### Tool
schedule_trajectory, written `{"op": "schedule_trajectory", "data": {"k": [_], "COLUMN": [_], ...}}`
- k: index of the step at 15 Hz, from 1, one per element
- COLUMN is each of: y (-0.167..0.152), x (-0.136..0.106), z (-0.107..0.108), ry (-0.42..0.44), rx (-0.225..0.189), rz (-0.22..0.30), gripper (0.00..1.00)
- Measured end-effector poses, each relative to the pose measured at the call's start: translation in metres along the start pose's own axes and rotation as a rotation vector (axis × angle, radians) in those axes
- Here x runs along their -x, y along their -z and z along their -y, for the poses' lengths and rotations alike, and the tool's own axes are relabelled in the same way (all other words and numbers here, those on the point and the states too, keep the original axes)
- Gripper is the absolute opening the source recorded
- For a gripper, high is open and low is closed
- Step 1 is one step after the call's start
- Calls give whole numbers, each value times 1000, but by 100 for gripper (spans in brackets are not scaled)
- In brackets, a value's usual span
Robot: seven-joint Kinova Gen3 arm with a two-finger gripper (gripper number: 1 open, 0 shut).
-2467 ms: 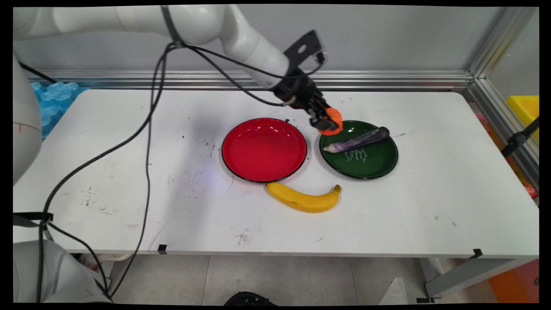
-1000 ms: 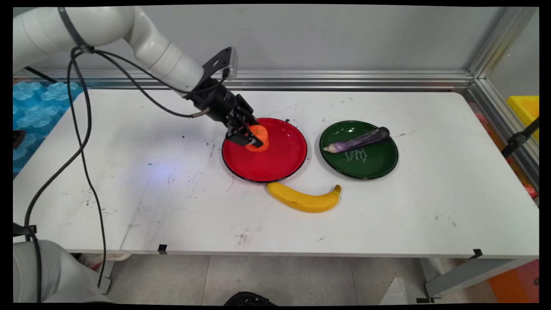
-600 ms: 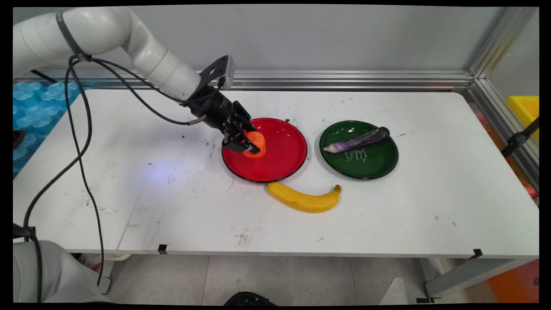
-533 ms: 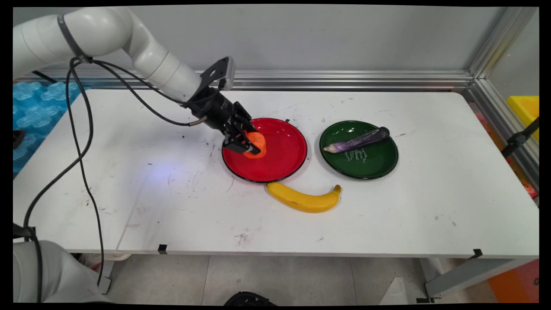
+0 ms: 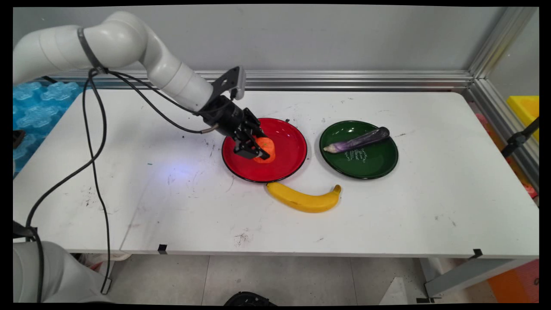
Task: Place the picked object on the red plate
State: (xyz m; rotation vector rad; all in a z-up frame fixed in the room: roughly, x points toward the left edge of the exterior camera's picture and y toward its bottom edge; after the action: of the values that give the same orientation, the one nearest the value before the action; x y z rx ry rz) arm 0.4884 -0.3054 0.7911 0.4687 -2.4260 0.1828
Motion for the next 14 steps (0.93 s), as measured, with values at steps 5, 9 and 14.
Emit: {"op": "schedule_trajectory", "data": {"k": [5,9,14], "y": [-19,-31,-40], "x": [5,10,13], "z": [0,2,1], "ry": [-1,-8,-12], "rx": [-3,-1,8], "rz": [21,34,43], "gripper": [0,0,100]}}
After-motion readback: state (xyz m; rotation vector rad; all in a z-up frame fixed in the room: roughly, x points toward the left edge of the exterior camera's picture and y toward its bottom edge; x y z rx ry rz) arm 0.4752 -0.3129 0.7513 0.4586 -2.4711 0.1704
